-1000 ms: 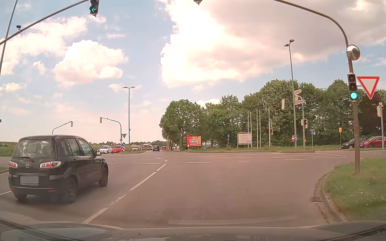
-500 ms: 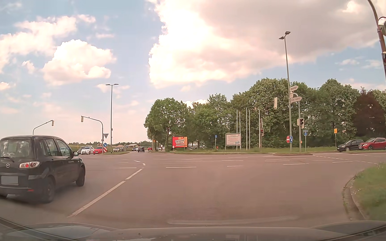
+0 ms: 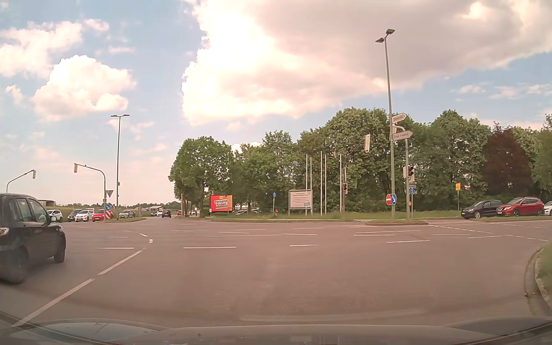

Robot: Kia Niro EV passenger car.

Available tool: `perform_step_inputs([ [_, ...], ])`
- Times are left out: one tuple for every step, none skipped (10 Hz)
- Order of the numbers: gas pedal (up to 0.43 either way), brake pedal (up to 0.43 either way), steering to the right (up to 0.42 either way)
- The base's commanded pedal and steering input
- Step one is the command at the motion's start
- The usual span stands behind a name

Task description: Follow the waypoints while adhering to traffic rules and regulations

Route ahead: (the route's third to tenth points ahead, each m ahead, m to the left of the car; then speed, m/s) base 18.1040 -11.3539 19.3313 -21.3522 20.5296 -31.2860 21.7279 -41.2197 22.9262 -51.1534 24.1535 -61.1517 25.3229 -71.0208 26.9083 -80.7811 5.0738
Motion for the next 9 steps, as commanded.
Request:
perform_step_inputs([
  [0.079, 0.018, 0.213],
  [0.098, 0.018, 0.226],
  [0.098, 0.018, 0.232],
  [0.098, 0.018, 0.234],
  [0.098, 0.018, 0.235],
  [0.098, 0.018, 0.237],
  [0.087, 0.018, 0.243],
  [0.079, 0.018, 0.249],
  [0.079, 0.018, 0.255],
])
